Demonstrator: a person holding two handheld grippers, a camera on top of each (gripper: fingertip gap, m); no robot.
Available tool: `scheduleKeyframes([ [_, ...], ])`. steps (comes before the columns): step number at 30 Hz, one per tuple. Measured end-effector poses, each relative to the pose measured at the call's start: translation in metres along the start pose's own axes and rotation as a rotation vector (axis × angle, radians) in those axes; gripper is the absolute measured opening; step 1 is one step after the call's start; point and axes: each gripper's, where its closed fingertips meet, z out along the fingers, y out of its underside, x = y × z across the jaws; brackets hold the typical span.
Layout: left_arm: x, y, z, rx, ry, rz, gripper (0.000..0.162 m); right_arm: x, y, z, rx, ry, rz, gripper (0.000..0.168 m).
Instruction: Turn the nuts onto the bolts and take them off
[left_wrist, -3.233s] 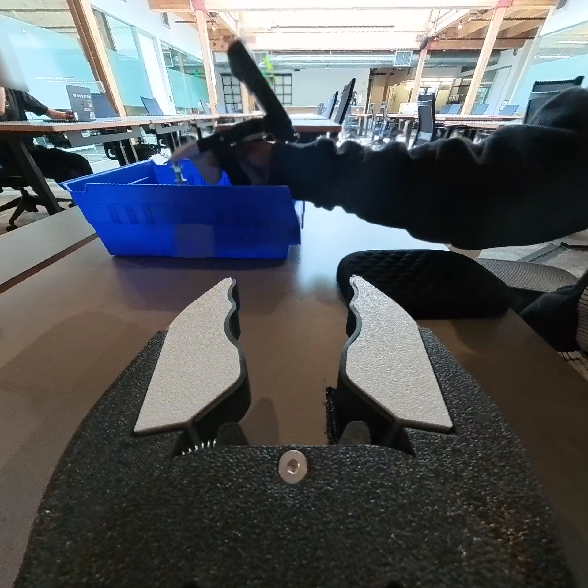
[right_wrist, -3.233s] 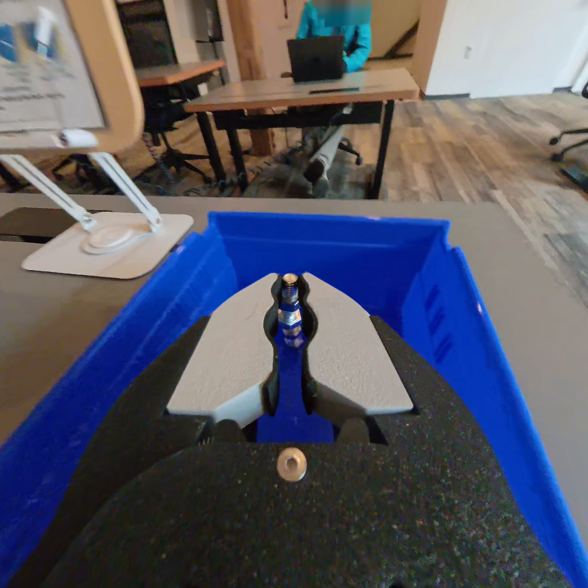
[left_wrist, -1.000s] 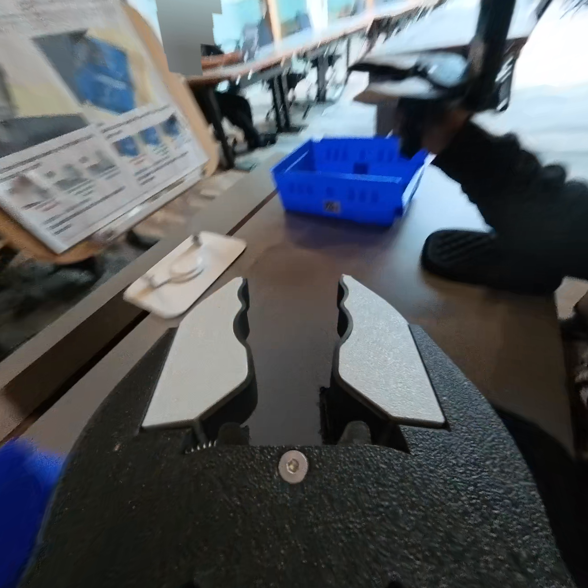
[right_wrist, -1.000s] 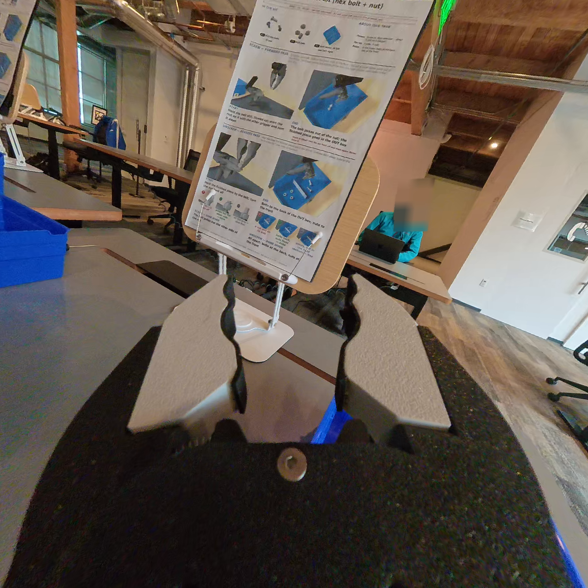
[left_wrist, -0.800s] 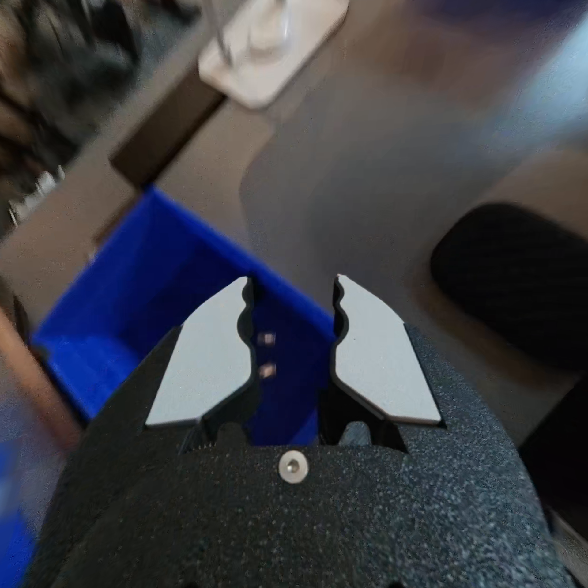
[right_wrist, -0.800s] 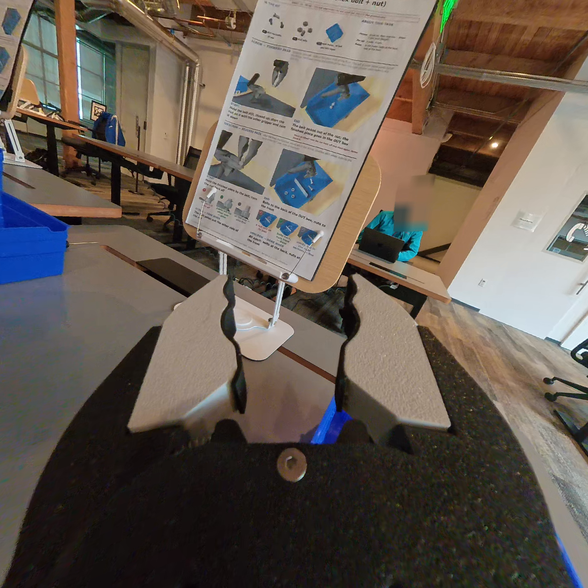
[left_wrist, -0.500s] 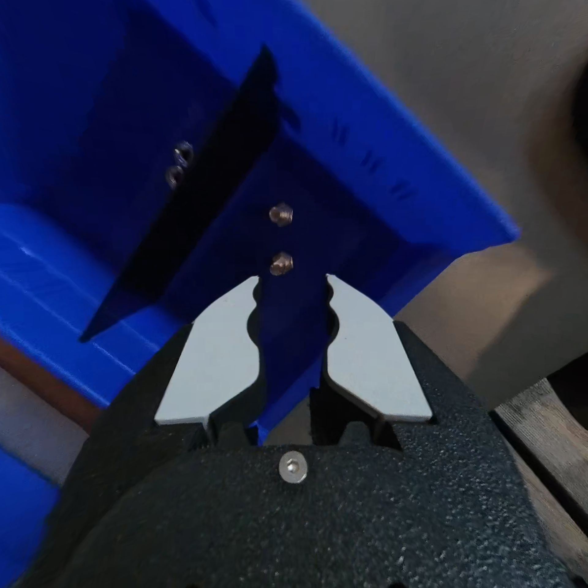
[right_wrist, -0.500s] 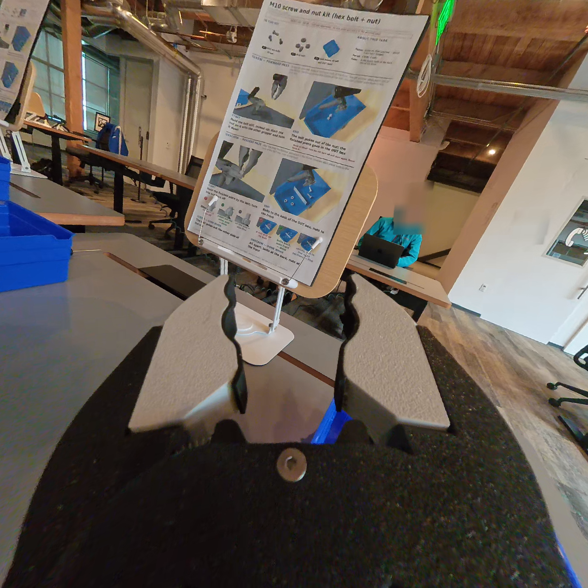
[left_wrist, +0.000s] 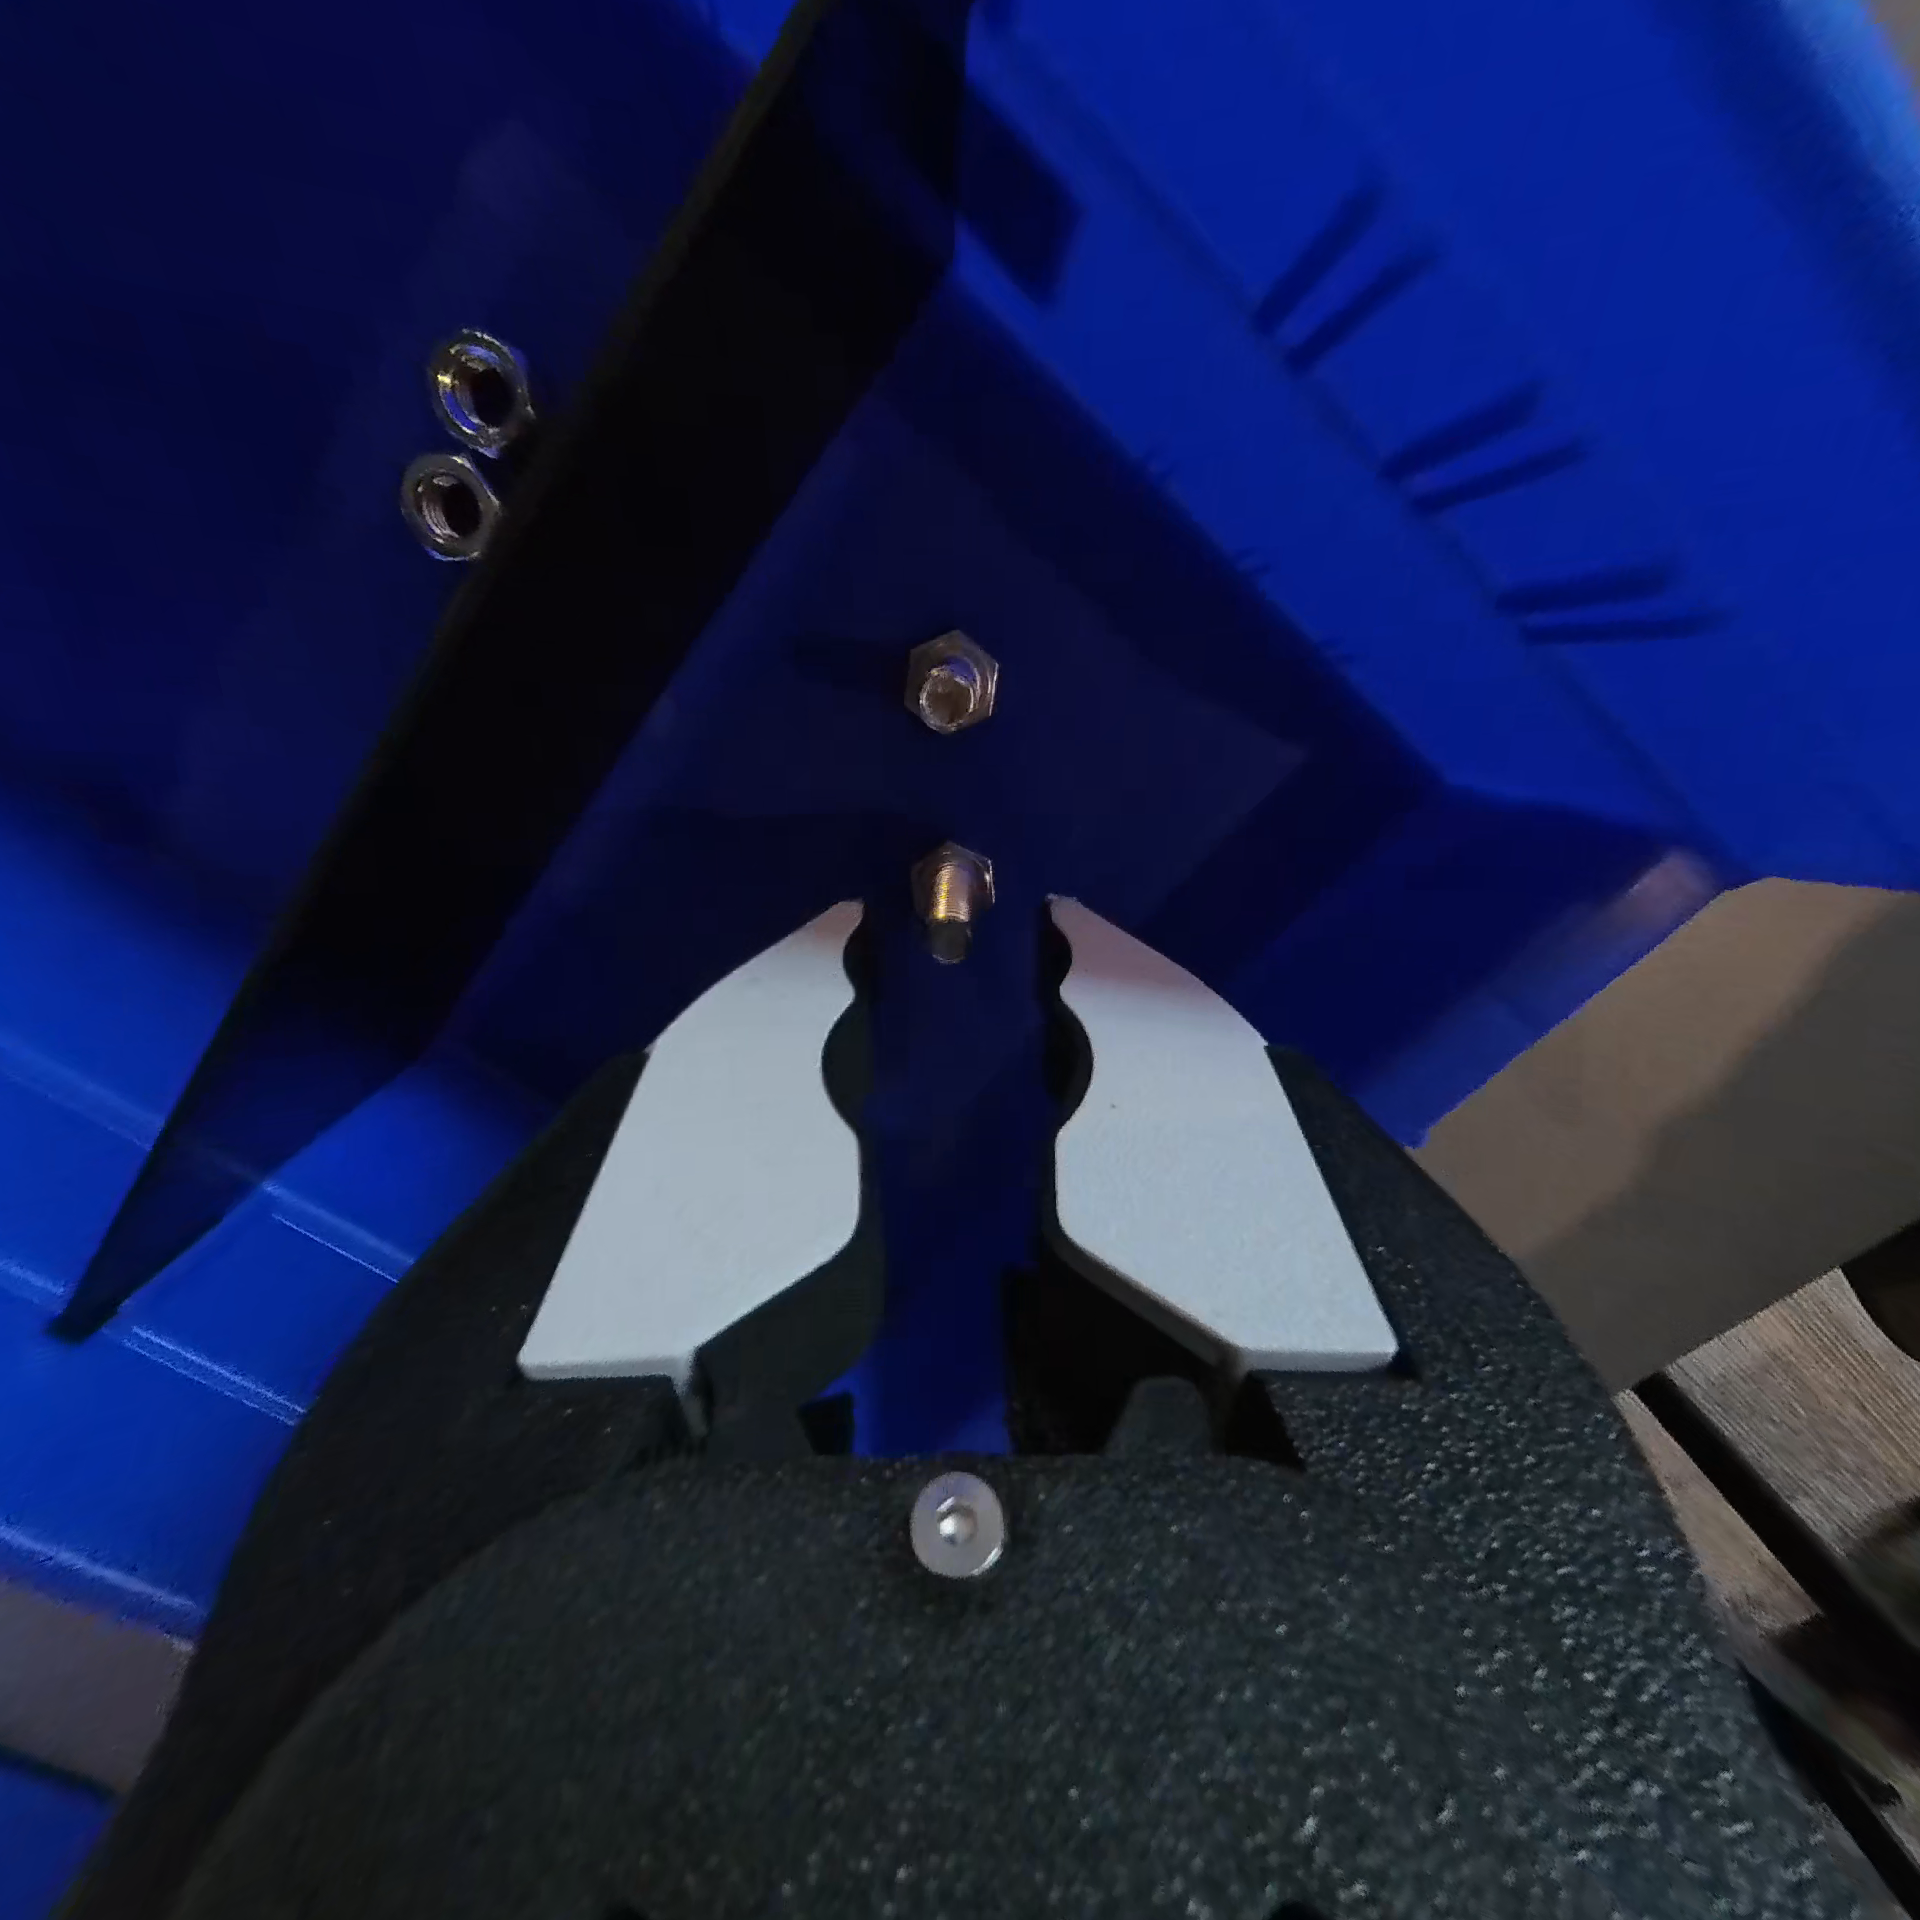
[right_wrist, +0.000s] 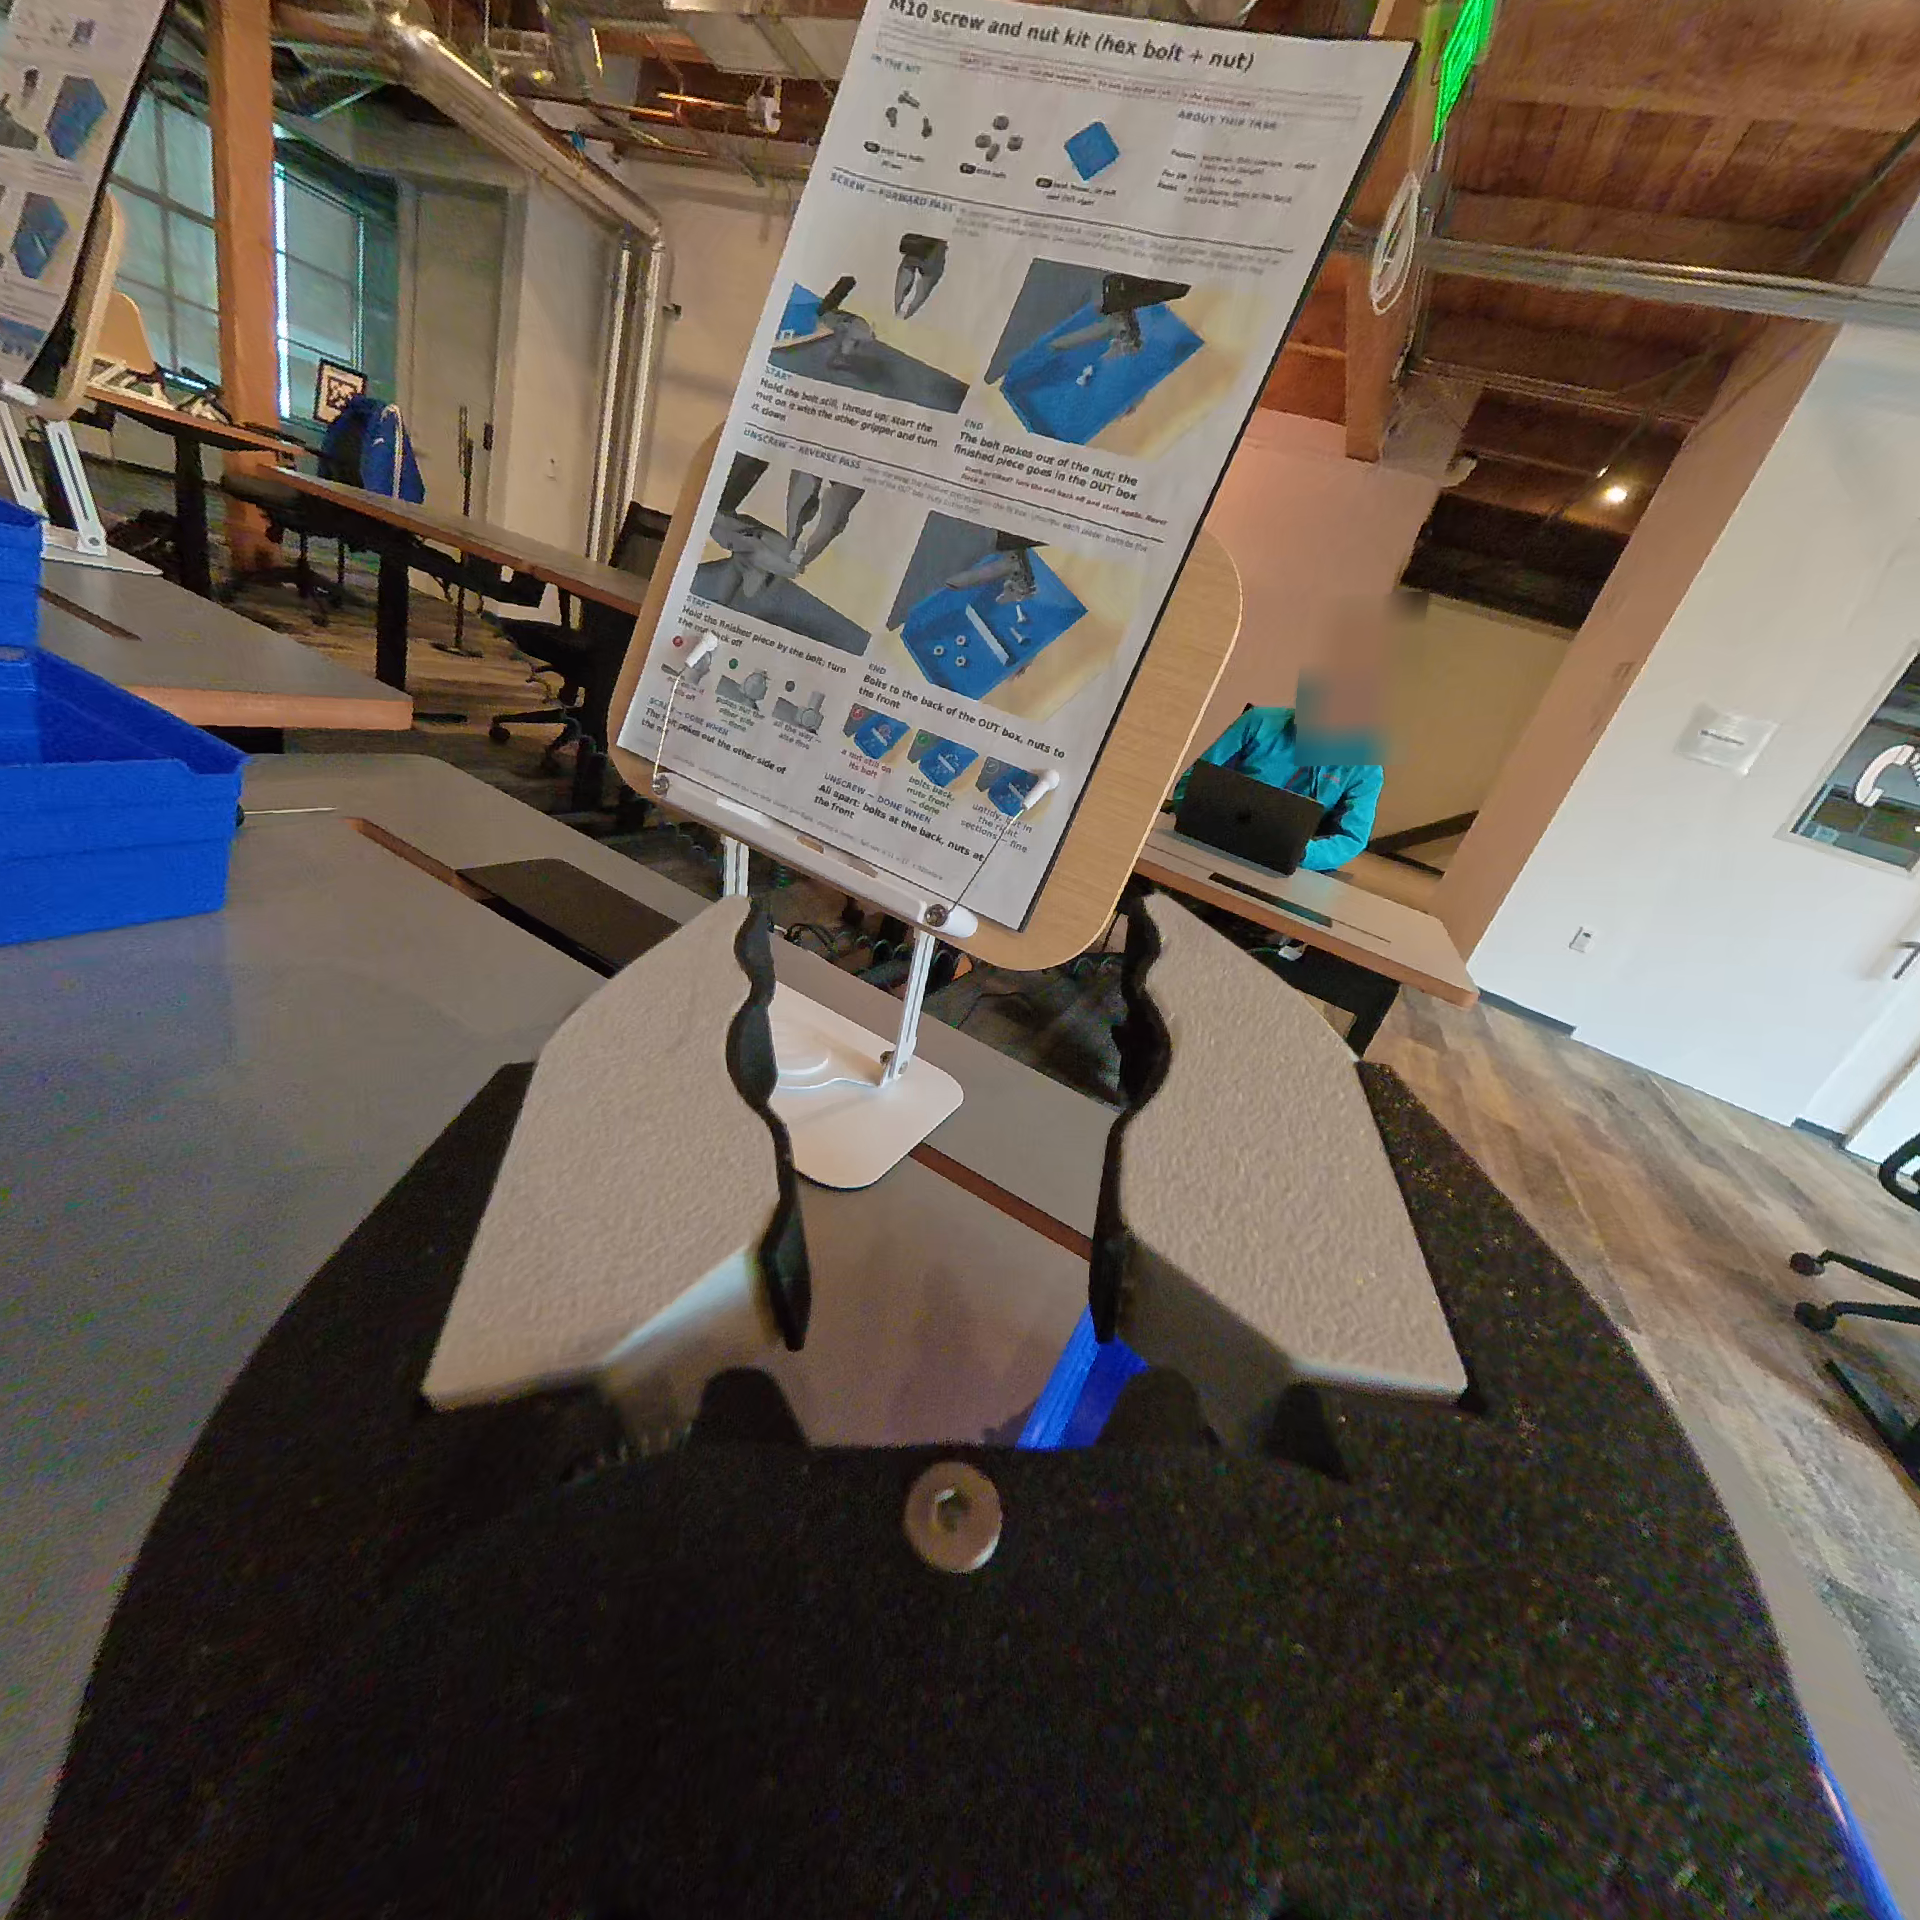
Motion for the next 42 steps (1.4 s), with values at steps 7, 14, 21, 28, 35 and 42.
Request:
scheduleKeyframes([
  [7, -0.004, 0.004, 0.001, -0.016, -0.009, 0.006, 0.010, -0.001, 0.001, 0.001, -0.003, -0.002, -0.006, 0.064],
  [14, -0.006, -0.006, -0.039, -0.005, -0.076, 0.015, 0.010, -0.004, 0.003, 0.003, -0.012, -0.009, -0.006, 0.064],
  [21, 0.025, -0.067, -0.113, 0.078, -0.138, 0.146, 0.010, -0.008, 0.004, 0.005, -0.021, -0.024, -0.008, 0.064],
  [28, 0.089, -0.153, -0.140, 0.182, -0.095, 0.338, 0.010, -0.009, 0.007, 0.005, -0.030, -0.025, -0.009, 0.064],
  [35, 0.150, -0.211, -0.092, 0.156, 0.007, 0.508, 0.010, -0.006, 0.008, 0.005, -0.029, -0.025, 0.016, 0.063],
  [42, 0.185, -0.245, -0.033, 0.099, 0.076, 0.577, 0.010, -0.007, 0.013, 0.006, -0.043, -0.028, 0.009, 0.063],
])
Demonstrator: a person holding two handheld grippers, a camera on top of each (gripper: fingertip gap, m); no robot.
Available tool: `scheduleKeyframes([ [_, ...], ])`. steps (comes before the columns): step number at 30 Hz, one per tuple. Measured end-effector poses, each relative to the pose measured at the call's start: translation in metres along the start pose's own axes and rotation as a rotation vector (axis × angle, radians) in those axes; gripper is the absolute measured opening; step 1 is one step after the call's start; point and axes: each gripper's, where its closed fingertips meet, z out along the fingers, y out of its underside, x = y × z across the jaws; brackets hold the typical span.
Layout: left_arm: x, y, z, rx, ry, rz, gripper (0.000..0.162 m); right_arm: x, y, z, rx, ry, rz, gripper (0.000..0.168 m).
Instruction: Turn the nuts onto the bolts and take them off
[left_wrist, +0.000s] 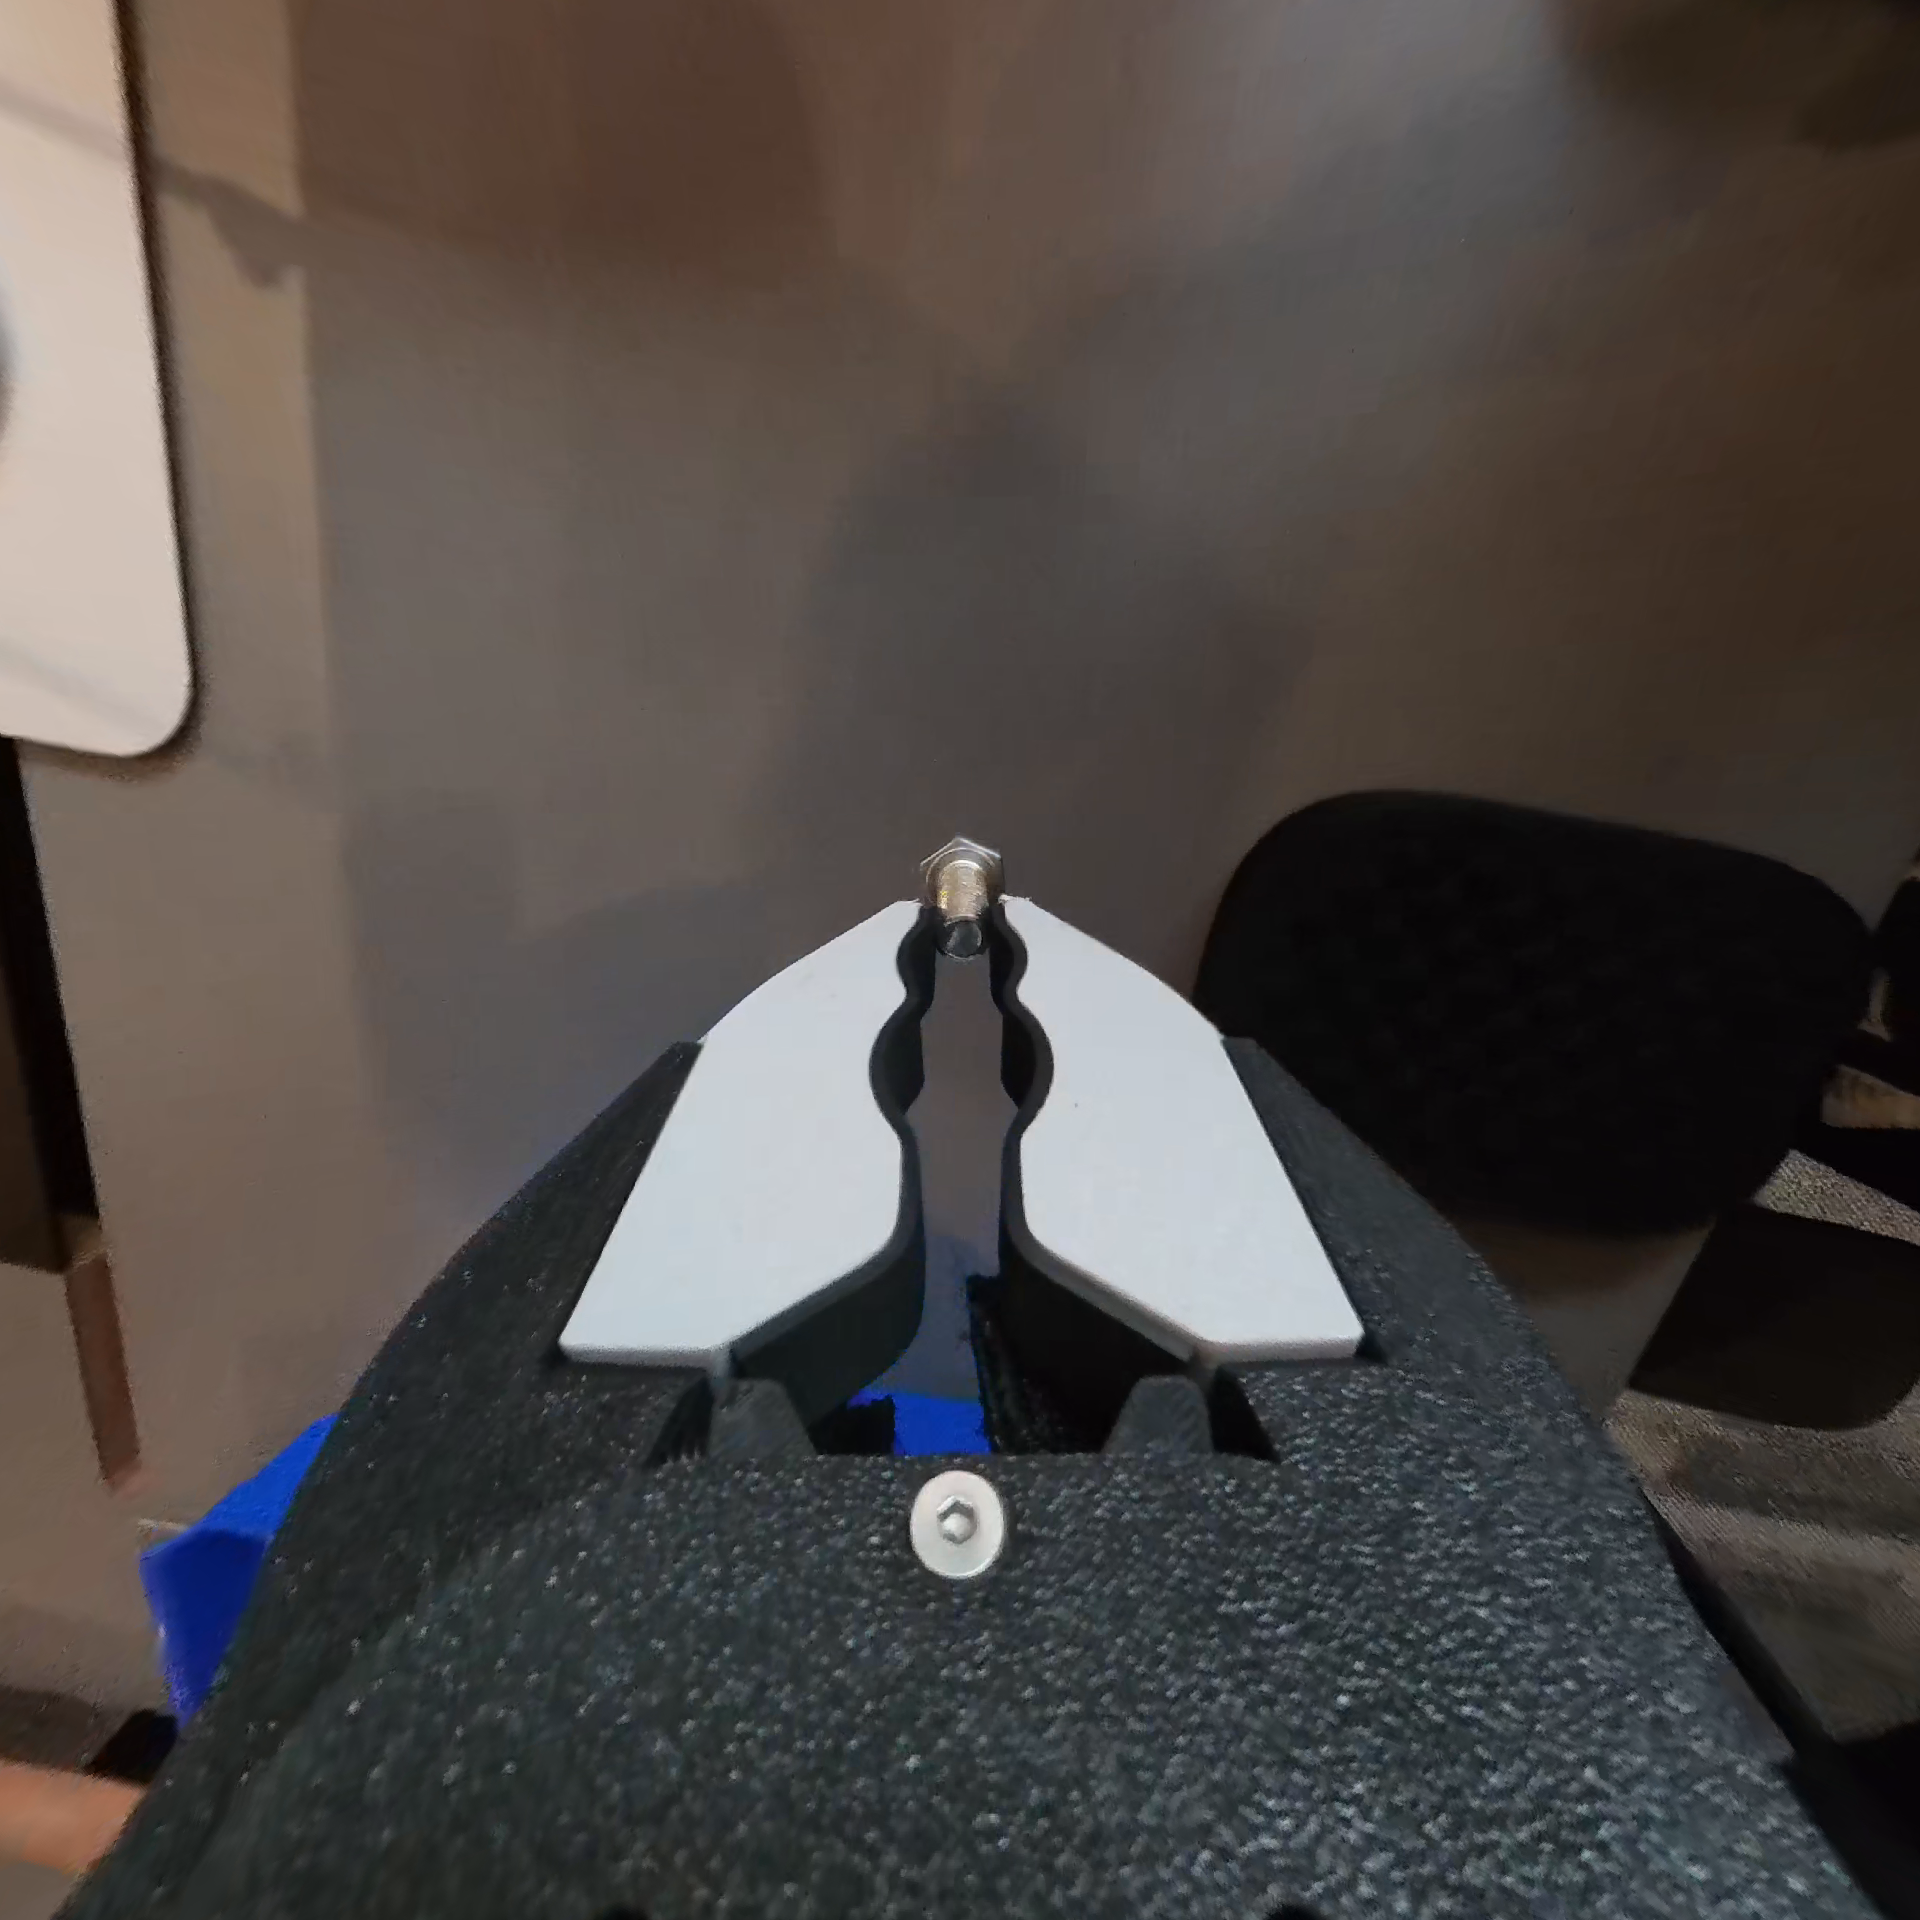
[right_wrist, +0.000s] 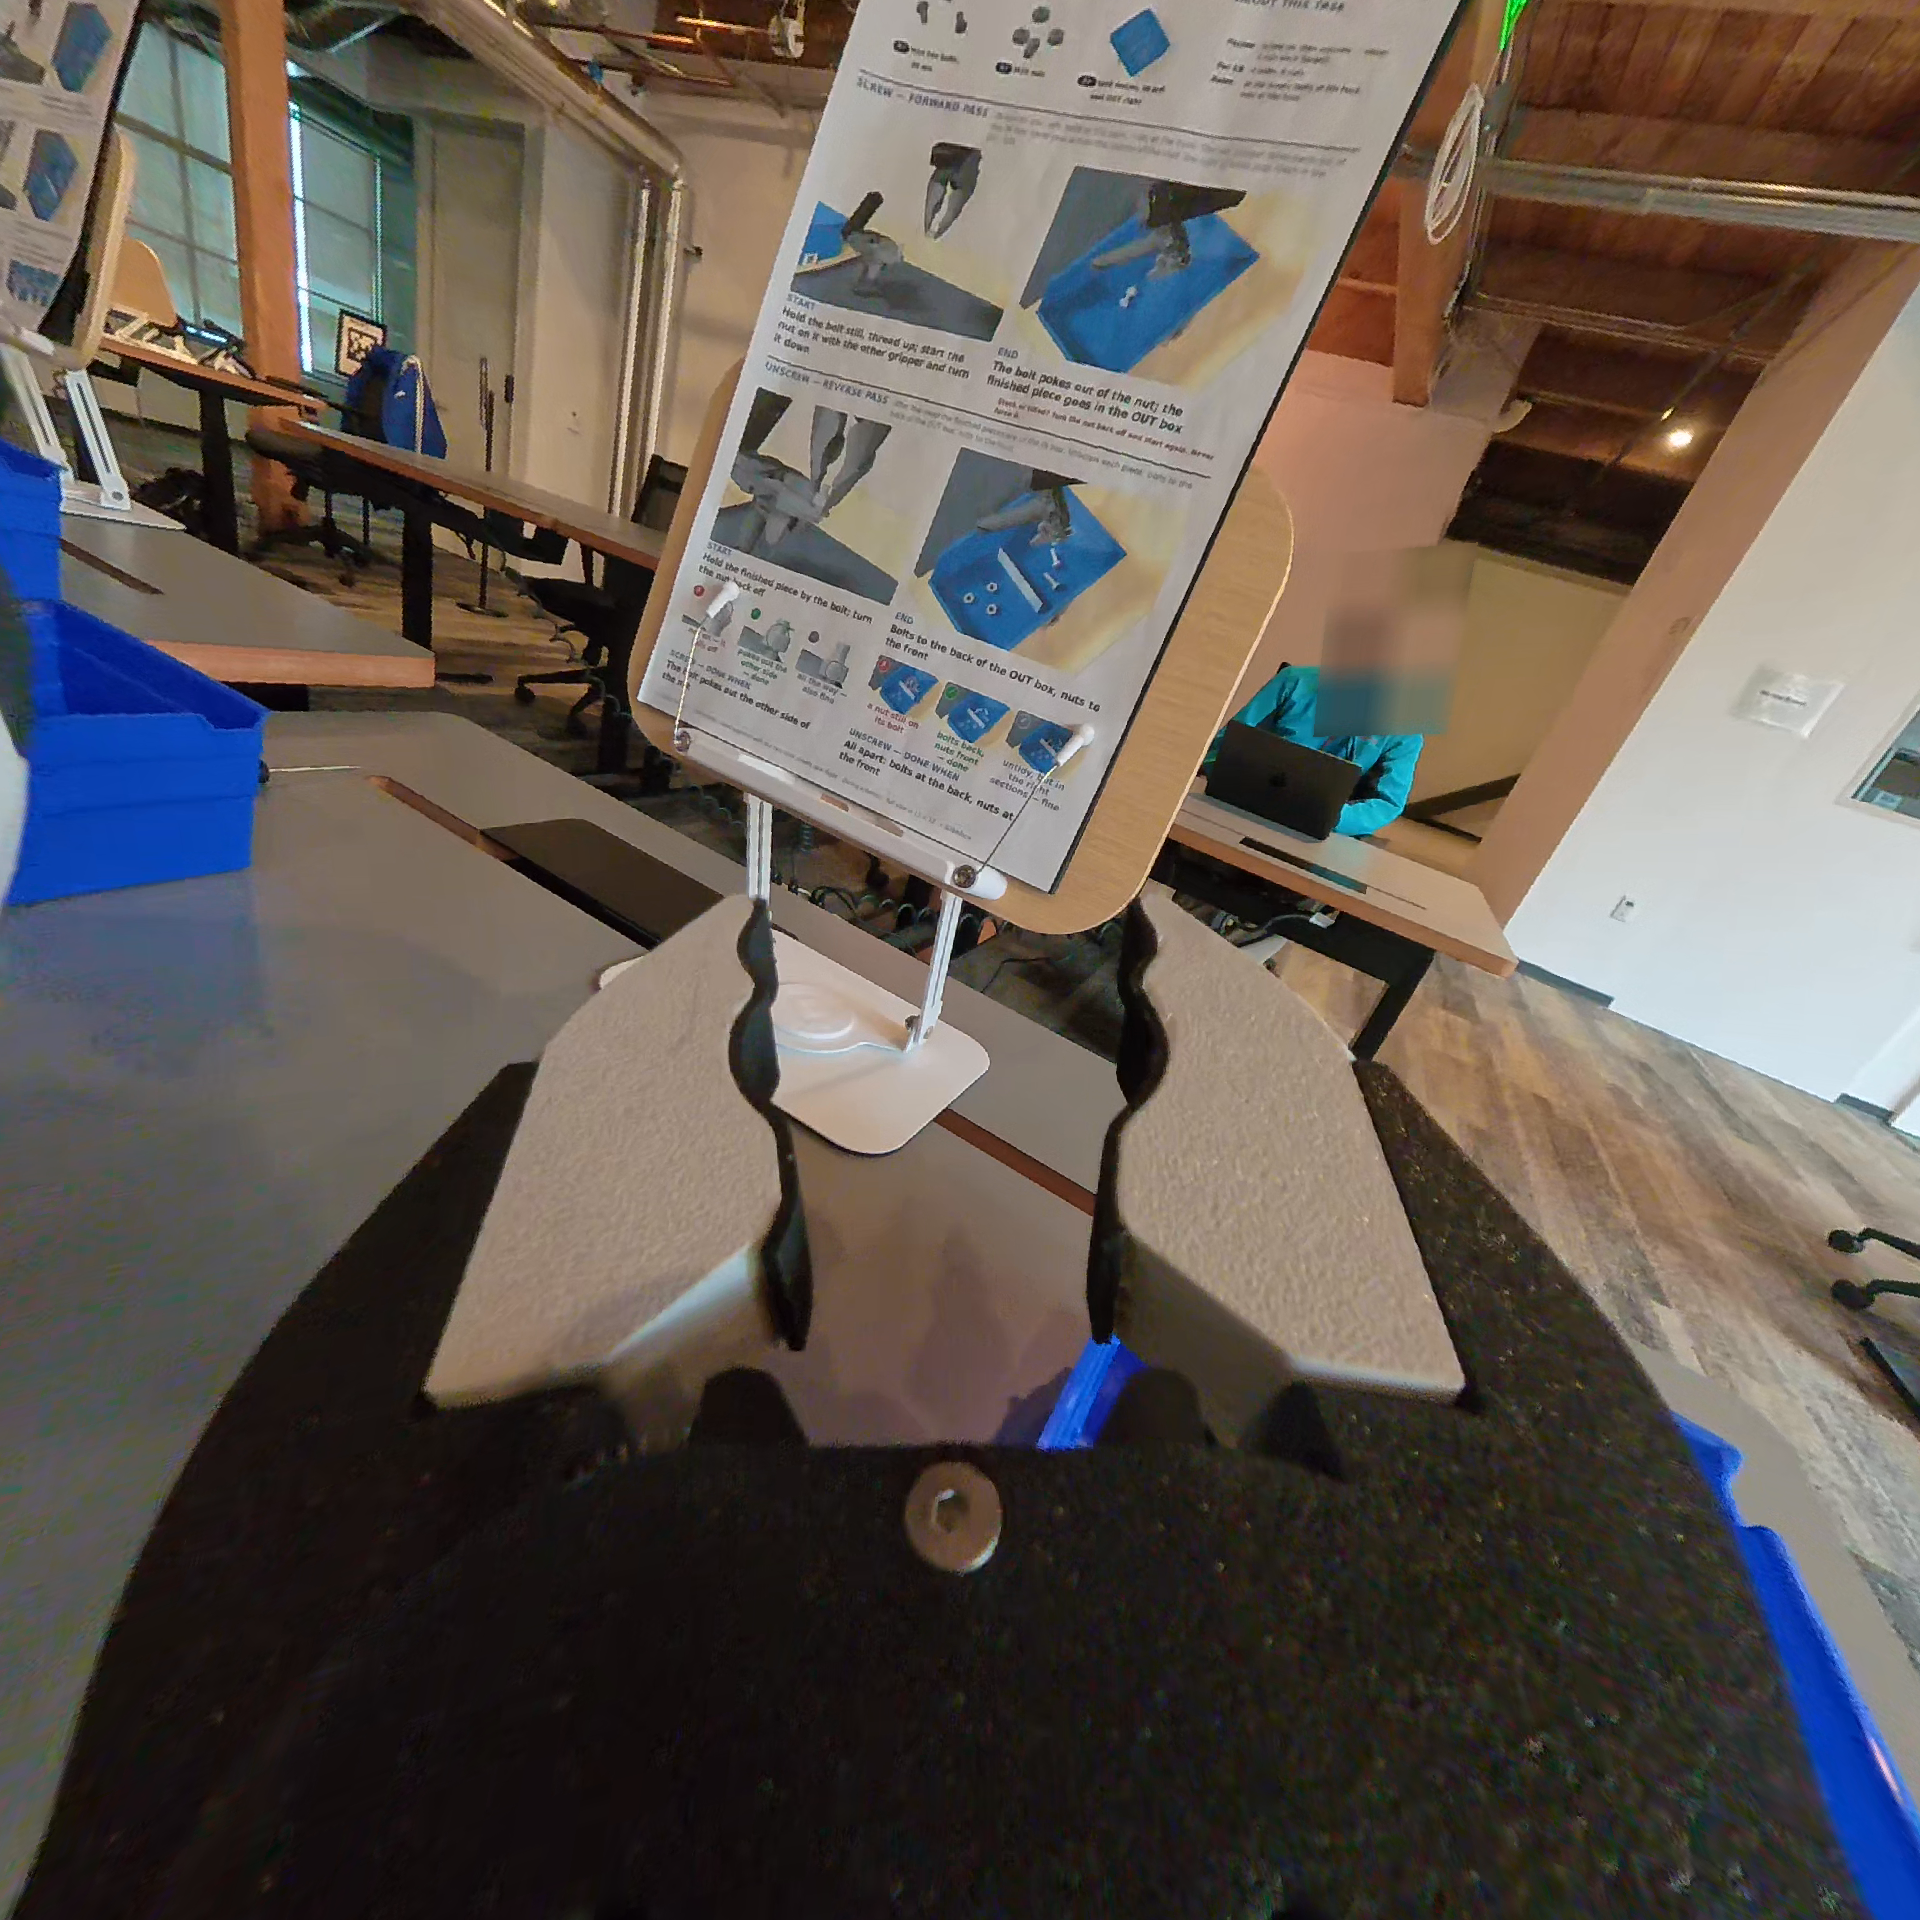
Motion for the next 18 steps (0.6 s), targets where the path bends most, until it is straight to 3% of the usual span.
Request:
scheduleKeyframes([
  [7, 0.005, -0.008, 0.045, -0.072, 0.057, -0.017, 0.010, 0.000, 0.002, 0.000, -0.005, 0.001, -0.002, 0.063],
  [18, 0.017, -0.024, 0.076, -0.120, 0.026, -0.008, 0.010, -0.001, 0.004, 0.001, -0.013, -0.001, -0.006, 0.063],
])
